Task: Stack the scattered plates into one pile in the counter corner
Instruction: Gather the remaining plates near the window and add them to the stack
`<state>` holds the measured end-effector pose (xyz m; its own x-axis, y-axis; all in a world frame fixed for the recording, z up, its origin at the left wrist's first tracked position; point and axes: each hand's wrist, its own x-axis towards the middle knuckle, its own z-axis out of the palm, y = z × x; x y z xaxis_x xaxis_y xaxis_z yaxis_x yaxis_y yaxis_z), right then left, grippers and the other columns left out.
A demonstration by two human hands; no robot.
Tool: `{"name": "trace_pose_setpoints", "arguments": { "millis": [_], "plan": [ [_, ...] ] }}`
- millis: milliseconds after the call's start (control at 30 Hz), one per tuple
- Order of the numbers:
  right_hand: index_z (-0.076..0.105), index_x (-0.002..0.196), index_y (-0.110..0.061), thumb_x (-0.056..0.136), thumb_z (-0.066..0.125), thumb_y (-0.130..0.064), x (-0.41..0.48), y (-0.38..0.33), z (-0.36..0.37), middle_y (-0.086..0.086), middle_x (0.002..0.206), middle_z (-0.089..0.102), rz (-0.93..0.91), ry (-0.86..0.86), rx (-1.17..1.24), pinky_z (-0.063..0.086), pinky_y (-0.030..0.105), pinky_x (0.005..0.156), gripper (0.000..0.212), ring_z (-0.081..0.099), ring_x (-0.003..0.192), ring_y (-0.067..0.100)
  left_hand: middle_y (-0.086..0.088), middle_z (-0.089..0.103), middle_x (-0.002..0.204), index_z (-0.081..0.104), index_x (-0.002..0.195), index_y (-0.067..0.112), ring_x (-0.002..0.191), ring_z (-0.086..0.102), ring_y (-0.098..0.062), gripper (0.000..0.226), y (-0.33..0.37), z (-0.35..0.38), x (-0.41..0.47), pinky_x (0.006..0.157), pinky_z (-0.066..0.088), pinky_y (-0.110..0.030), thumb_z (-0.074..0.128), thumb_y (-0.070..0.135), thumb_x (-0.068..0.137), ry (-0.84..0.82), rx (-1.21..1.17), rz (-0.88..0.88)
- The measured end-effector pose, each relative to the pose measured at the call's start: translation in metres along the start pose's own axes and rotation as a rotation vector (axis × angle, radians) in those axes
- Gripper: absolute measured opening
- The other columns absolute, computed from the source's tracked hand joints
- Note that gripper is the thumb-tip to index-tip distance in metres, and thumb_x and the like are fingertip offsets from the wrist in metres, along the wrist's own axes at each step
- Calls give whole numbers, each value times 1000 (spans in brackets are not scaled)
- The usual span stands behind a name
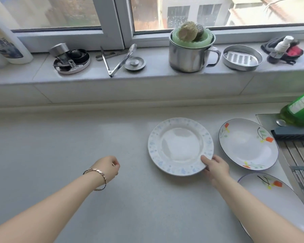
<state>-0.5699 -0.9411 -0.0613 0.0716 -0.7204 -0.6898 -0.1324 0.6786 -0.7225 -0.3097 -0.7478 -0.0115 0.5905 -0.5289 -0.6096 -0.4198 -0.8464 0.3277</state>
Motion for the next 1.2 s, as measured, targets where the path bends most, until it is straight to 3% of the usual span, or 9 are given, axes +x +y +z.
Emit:
{"name": "trace_pose_setpoints", "arguments": {
  "millis": [100,200,400,633,733,867,1033,1200],
  "plan": [
    [57,95,-4,86,57,5,-17,1,4,7,78,62,-21,-38,18,53,17,42,13,64,57,13,11,62,65,49,67,26,79,67,-24,26,-20,-14,-12,72,52,-28,43,13,89,44,-14,-2],
    [57,112,-4,86,58,2,-41,3,20,8,83,64,-50,-118,3,53,16,44,27,64,64,16,10,62,64,50,66,25,85,70,-26,26,-51,-33,-29,72,51,-27,44,13,89,94,-53,-20],
    [65,88,-13,87,55,0,-117,6,98,-6,60,72,-132,-381,-128,54,15,47,16,68,52,7,0,64,72,49,64,24,91,69,-30,28,-146,-83,-70,82,53,-34,44,10,87,227,-233,-121],
    [66,88,-10,88,56,-2,-227,40,249,-4,61,73,-169,-678,-245,54,16,48,13,68,51,8,-14,70,101,53,82,18,97,67,-32,16,-297,-160,-123,89,54,-36,41,8,86,462,-356,-189],
    [66,92,-8,88,56,-3,-276,70,322,-5,57,70,-154,-772,-299,54,17,49,12,66,48,7,-16,71,103,53,75,19,97,67,-32,19,-371,-191,-148,90,53,-39,42,7,85,542,-369,-228],
    [67,91,-9,87,57,-3,-332,106,399,-3,62,72,-144,-863,-348,57,19,52,12,68,52,9,-12,72,101,58,80,19,95,67,-30,18,-454,-221,-178,90,53,-38,44,11,87,587,-357,-296],
    [67,89,-8,86,59,-1,-394,151,483,-2,59,71,-113,-926,-437,54,18,47,11,66,47,8,-17,71,99,50,63,24,93,68,-33,28,-554,-237,-210,88,55,-41,45,9,85,663,-470,-392],
    [65,84,-8,85,60,2,-428,185,531,-2,50,69,-78,-918,-530,53,18,42,12,64,41,7,-14,72,100,54,71,20,94,68,-31,20,-606,-233,-232,87,54,-36,48,12,88,682,-497,-498]
  ]
}}
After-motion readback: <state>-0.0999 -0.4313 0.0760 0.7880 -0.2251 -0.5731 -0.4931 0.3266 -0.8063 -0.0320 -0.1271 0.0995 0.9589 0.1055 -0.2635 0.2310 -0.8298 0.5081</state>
